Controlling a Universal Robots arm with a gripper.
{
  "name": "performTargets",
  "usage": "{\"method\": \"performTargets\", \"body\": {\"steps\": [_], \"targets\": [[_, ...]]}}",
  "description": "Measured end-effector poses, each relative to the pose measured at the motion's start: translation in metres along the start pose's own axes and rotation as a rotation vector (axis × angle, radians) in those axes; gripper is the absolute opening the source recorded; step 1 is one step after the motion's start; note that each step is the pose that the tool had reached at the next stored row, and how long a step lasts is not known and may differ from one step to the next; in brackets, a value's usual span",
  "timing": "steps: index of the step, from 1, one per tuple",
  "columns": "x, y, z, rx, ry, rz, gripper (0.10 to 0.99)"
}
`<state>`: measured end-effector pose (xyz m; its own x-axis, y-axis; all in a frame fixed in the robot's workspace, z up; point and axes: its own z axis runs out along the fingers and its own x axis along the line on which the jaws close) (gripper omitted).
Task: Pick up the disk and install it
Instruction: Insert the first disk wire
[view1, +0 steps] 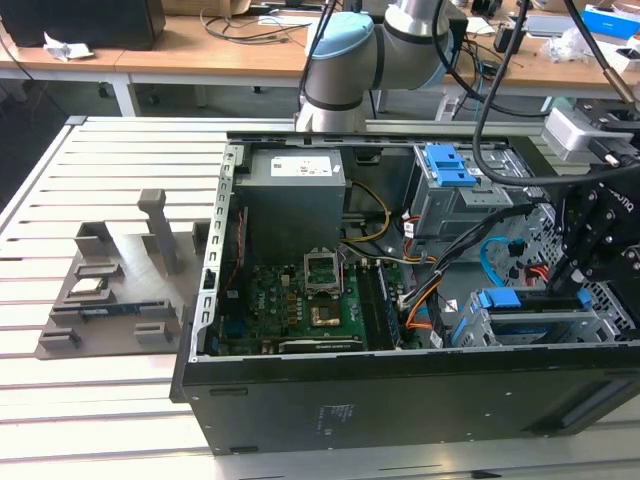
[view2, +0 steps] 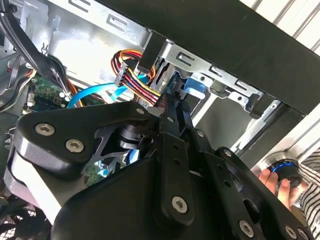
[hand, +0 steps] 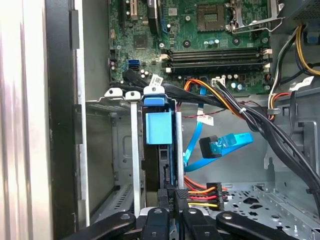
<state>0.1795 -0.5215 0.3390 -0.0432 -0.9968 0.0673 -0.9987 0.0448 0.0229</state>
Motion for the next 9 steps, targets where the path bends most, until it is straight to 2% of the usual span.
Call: {"method": "performTargets", "body": {"steps": [9], "targets": [[-0.0004, 0.0002, 0.007, 0.0, 0.0014, 0.0, 0.169]]}}
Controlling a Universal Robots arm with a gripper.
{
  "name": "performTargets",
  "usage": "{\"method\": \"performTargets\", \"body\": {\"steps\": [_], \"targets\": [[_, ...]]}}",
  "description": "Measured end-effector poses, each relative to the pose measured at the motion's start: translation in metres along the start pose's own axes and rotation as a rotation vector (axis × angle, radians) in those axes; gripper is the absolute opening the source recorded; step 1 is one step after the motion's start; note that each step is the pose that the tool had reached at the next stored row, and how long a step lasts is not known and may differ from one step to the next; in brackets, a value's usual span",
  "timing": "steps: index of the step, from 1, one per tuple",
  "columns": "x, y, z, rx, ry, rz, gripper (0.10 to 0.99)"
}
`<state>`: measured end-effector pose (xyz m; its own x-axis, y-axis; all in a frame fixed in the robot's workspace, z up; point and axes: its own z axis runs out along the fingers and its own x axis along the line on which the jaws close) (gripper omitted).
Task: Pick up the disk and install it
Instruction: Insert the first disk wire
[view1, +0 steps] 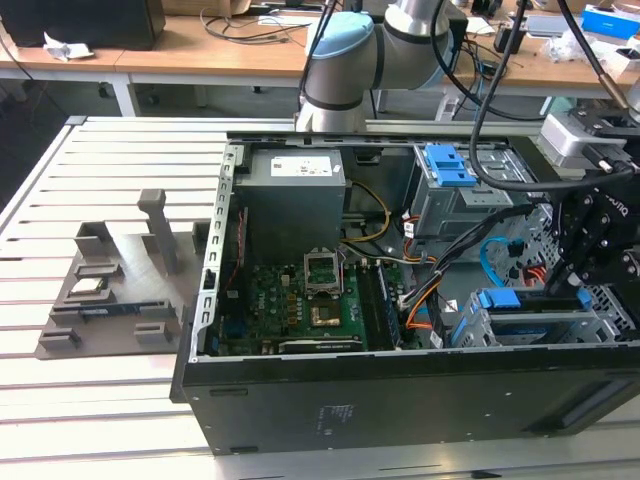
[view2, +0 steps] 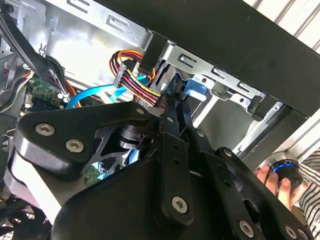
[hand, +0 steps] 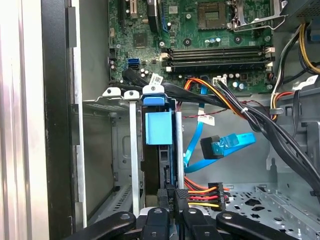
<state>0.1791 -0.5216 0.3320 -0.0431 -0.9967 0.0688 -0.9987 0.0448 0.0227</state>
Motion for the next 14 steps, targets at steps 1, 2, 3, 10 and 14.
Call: {"method": "performTargets", "body": {"steps": [1, 2, 3, 10, 14], "targets": [[-0.0001, 0.0, 0.0002, 0.0, -0.0004, 0.0, 0.169], [-0.0002, 0.0, 0.0014, 0.0, -0.0035, 0.0, 0.18], [-0.0002, 0.0, 0.0015, 0.0, -0.0033, 0.0, 0.18], [-0.0069, 0.001, -0.0253, 0.001, -0.0002, 0.0, 0.227], [-0.0098, 0.002, -0.0575, 0.001, -0.0002, 0.0, 0.106]]}}
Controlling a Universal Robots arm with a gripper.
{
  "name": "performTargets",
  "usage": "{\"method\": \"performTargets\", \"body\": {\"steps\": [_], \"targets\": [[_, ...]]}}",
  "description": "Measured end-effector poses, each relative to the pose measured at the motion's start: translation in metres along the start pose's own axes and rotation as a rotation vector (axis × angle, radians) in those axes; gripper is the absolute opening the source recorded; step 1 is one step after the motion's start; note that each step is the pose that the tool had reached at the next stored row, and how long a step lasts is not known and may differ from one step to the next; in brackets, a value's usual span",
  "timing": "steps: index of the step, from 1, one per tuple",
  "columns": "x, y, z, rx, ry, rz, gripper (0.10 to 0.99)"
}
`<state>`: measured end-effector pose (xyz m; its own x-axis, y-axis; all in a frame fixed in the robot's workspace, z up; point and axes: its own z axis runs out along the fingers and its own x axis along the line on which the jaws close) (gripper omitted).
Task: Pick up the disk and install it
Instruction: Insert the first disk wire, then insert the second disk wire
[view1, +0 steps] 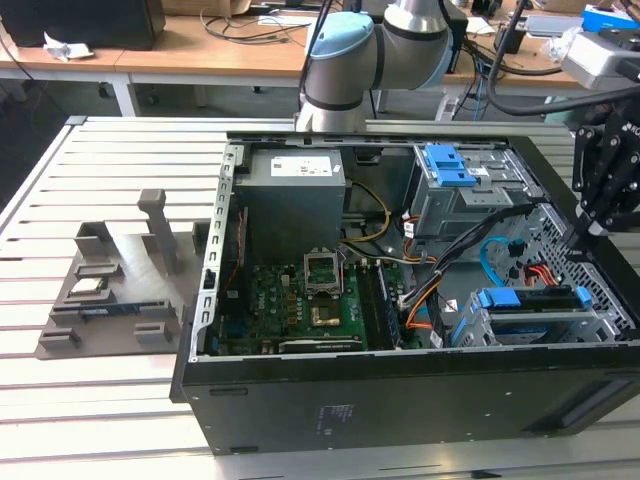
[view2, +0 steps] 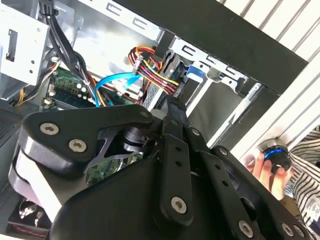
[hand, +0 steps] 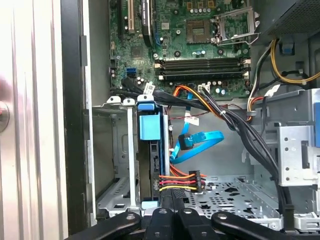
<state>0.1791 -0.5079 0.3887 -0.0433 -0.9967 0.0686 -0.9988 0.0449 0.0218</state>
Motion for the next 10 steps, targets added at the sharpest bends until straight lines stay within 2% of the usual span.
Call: {"method": "performTargets", "body": {"steps": [9, 10], "targets": [[0.0001, 0.0001, -0.0019, 0.0, -0.0001, 0.0, 0.114], [0.0001, 0.0, -0.002, 0.0, -0.0002, 0.0, 0.235]]}}
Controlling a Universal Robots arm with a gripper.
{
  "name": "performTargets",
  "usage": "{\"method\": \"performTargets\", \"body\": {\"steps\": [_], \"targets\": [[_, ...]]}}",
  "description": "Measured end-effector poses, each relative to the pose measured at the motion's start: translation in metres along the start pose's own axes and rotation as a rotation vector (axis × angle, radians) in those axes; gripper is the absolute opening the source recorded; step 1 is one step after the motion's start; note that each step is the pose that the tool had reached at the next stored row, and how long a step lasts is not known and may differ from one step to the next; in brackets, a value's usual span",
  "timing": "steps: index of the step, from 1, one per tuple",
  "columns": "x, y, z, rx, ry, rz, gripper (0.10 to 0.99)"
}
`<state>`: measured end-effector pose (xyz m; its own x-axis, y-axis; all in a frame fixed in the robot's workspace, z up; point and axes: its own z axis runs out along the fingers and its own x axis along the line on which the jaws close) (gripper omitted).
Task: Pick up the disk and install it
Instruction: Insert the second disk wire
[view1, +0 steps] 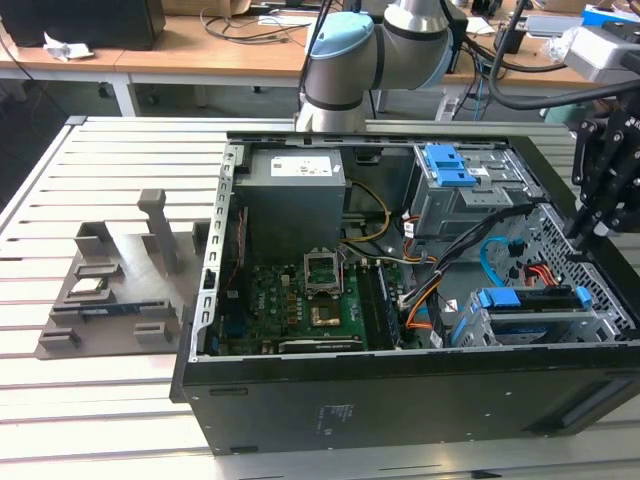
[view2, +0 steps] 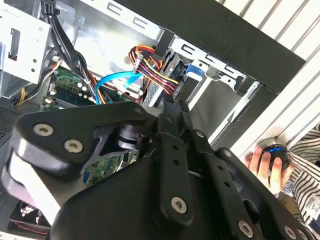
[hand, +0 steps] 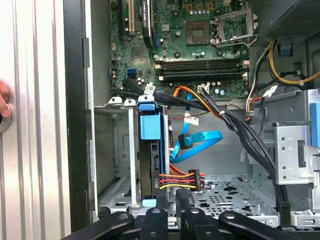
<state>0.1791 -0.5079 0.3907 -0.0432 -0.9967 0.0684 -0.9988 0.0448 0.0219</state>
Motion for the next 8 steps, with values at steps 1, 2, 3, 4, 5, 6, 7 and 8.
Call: {"method": "performTargets", "body": {"steps": [1, 2, 3, 4, 5, 6, 7, 8], "targets": [[0.0, 0.0, 0.0, 0.0, 0.0, 0.0, 0.235], [0.0, 0.0, -0.0001, 0.0, 0.0001, 0.0, 0.302], [0.0, 0.0, -0.0001, 0.0, 0.0001, 0.0, 0.302], [-0.0001, 0.0001, -0.0003, 0.0, 0.0003, 0.0, 0.302], [-0.002, 0.0022, -0.0003, 0.0, 0.0002, 0.0, 0.302], [-0.0056, 0.0058, -0.0004, 0.0, 0.0003, 0.0, 0.302], [-0.0095, 0.0099, -0.0001, 0.0, 0.0, 0.0, 0.302], [-0.0117, 0.013, 0.0002, 0.0, 0.0, 0.0, 0.302]]}}
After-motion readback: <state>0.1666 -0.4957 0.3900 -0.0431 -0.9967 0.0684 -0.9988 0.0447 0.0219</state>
